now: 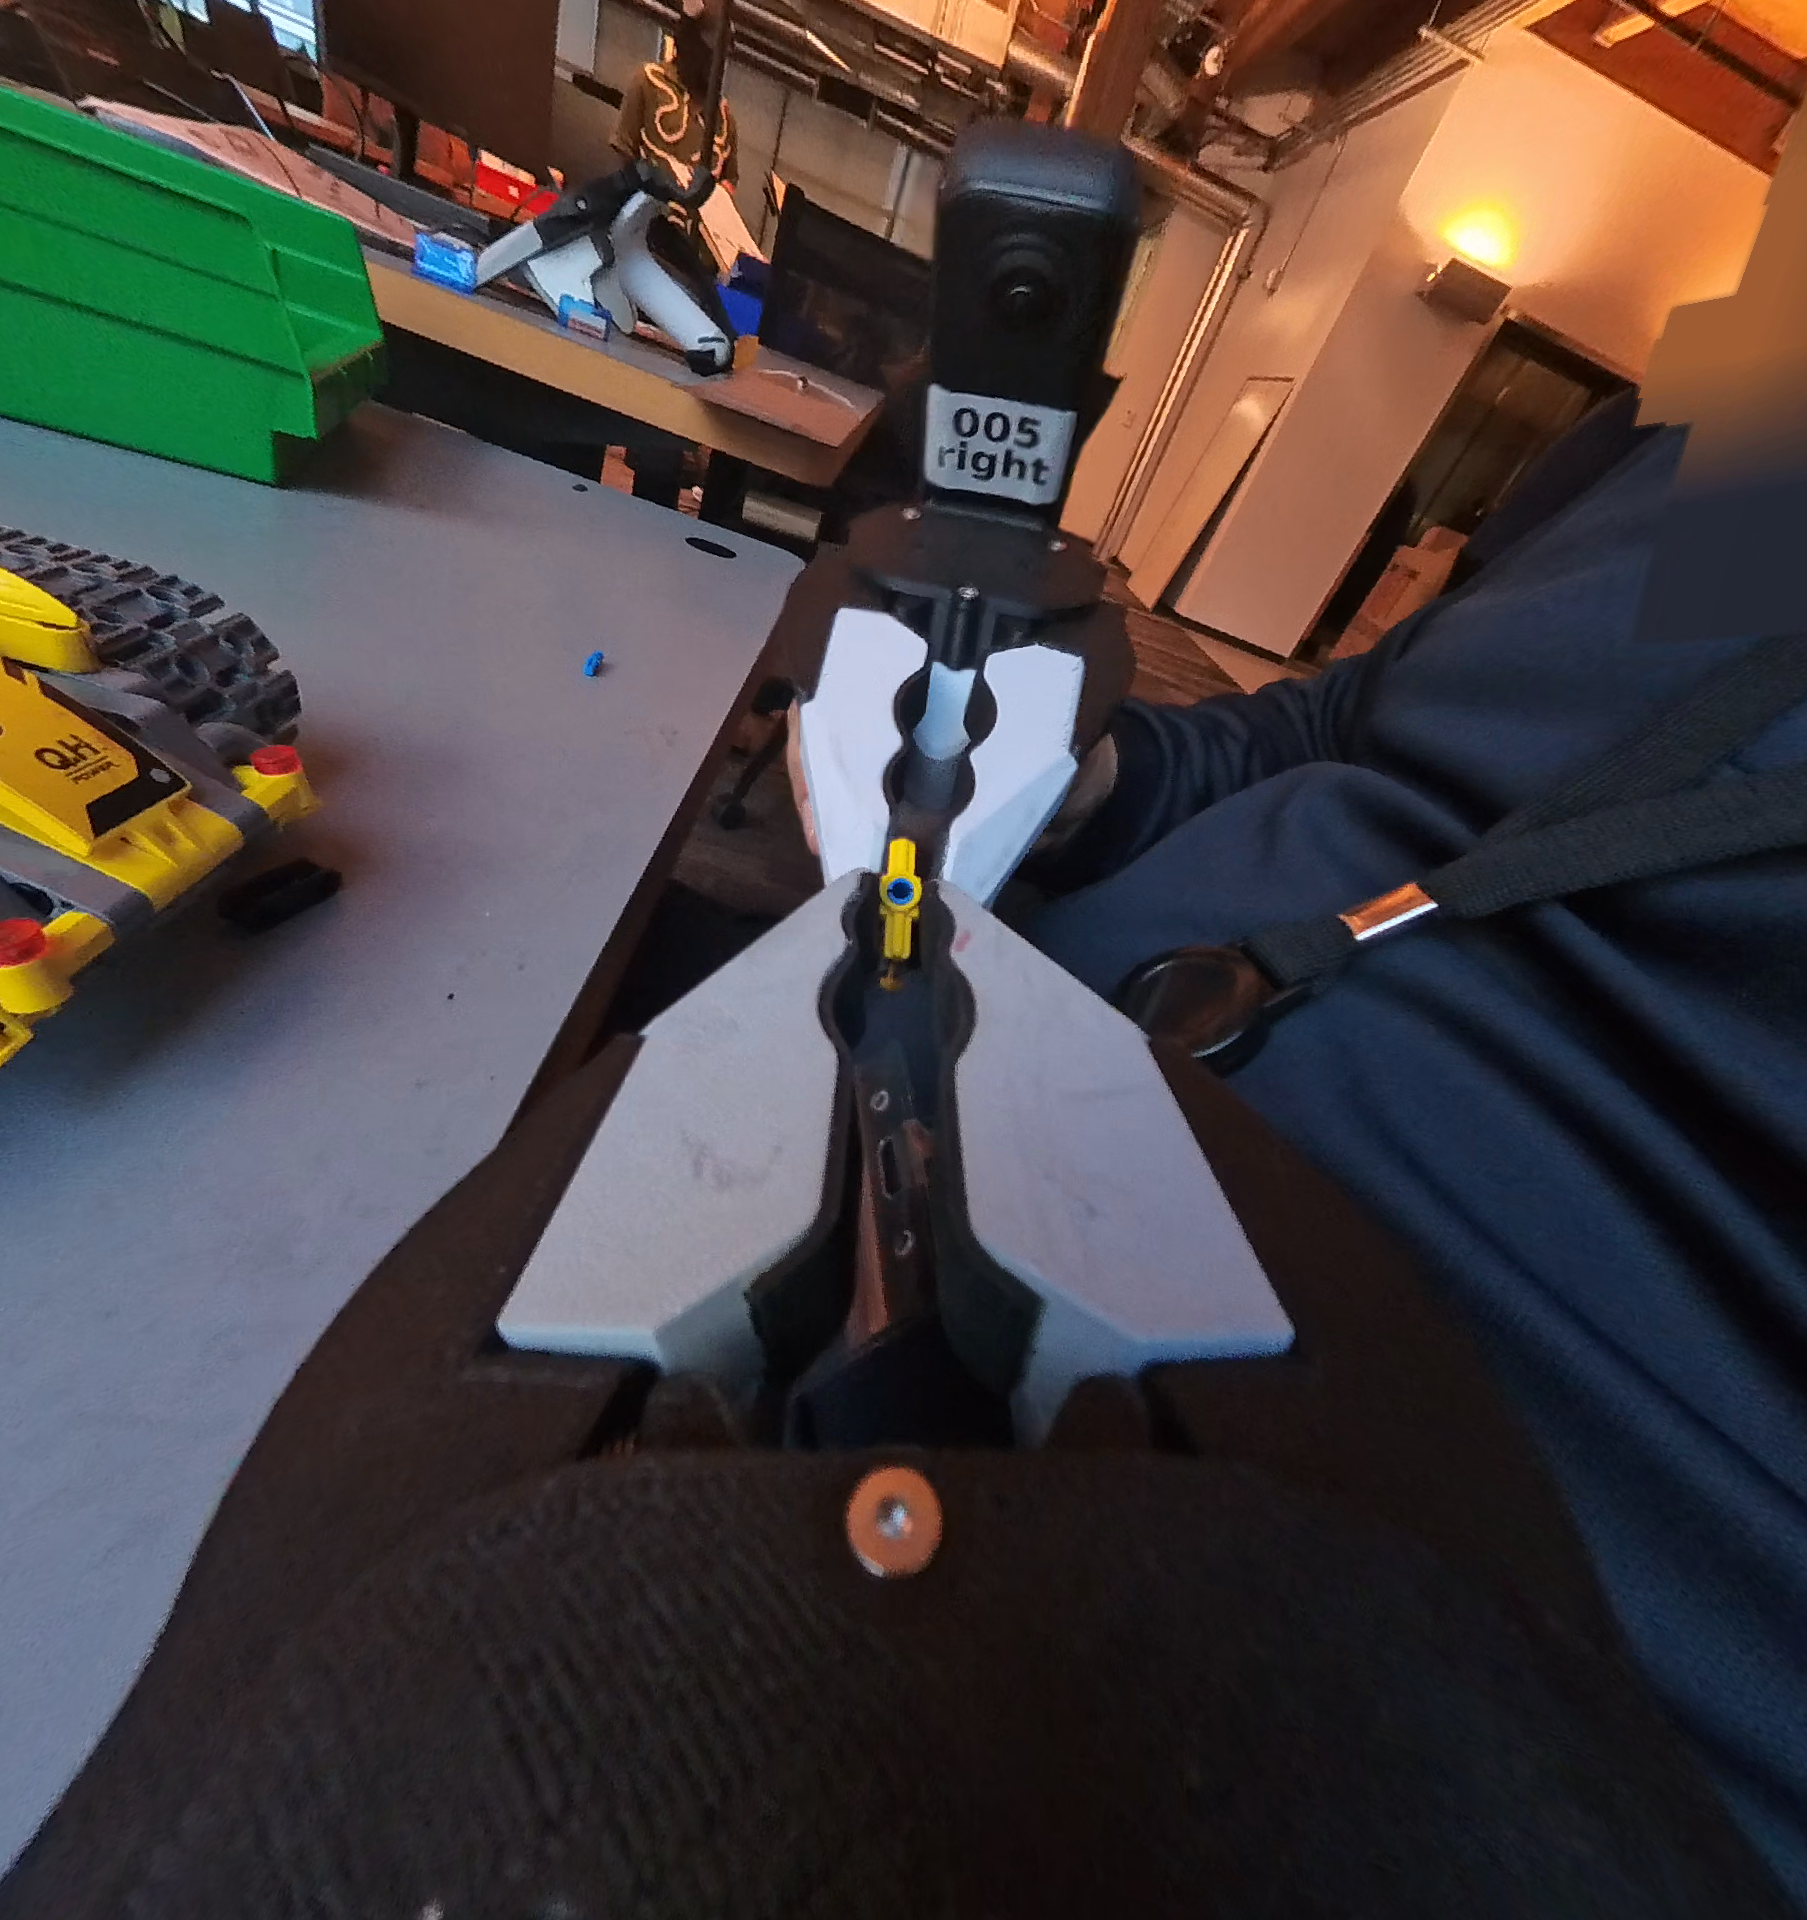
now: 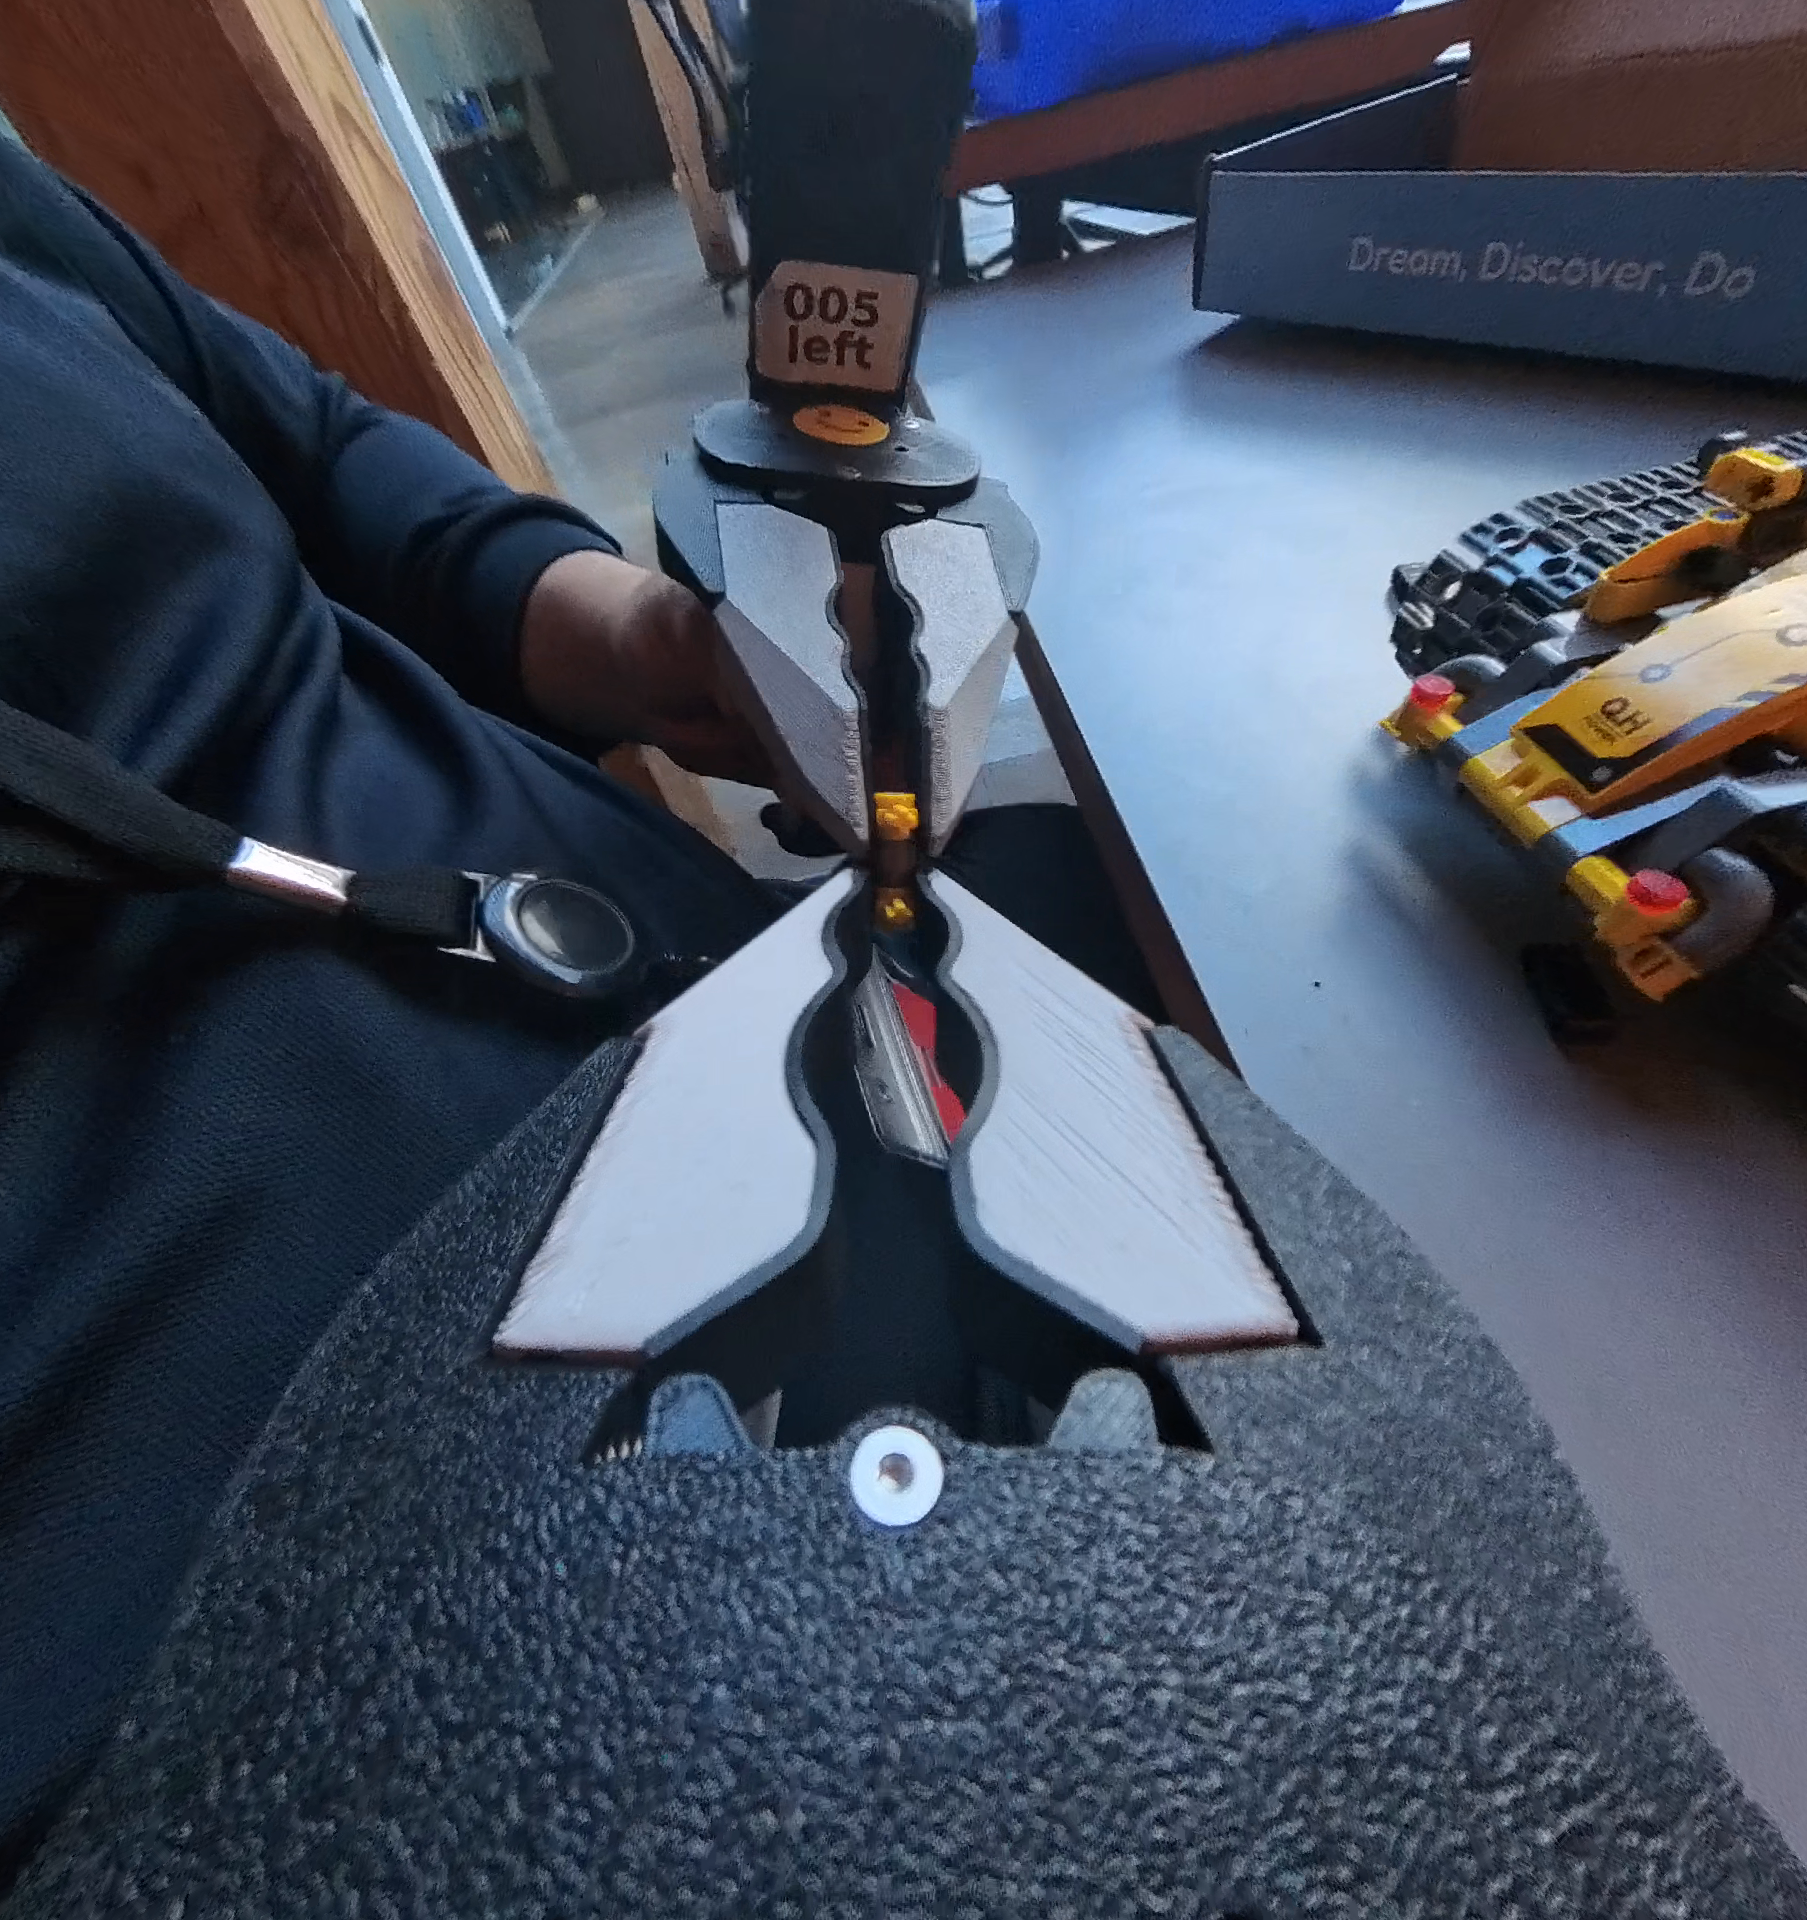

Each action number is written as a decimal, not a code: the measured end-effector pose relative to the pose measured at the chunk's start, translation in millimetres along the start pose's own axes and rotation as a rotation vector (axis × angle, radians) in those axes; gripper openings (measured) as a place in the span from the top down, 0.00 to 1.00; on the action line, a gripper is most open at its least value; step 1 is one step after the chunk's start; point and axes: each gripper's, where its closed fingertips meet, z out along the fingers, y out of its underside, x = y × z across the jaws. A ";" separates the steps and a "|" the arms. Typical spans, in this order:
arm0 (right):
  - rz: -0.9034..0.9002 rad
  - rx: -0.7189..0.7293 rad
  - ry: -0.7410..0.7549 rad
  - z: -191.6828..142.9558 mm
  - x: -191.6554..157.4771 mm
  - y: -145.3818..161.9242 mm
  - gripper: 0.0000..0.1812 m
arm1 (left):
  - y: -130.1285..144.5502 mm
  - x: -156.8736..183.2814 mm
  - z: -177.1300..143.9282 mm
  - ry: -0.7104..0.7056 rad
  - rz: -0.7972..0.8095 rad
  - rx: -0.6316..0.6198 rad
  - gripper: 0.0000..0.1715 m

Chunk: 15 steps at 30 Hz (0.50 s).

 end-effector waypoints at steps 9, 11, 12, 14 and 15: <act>-0.046 -0.187 0.127 6.4 8.5 51.8 0.98 | -46.4 -2.8 -33.2 -0.160 0.078 0.164 0.98; 0.048 -0.091 0.082 -0.5 1.9 48.0 0.98 | -53.5 -13.7 -60.2 -0.214 0.109 0.144 0.97; 0.070 -0.038 0.076 -6.4 4.3 36.9 0.98 | -37.6 -17.5 -61.4 -0.227 0.127 0.043 0.97; 0.071 0.019 0.117 -12.0 15.1 23.5 0.97 | -13.7 -18.5 -52.6 -0.206 0.099 -0.041 0.97; 0.057 0.008 0.135 -11.5 18.1 23.4 0.97 | -9.2 -14.2 -44.4 -0.163 0.072 -0.036 0.97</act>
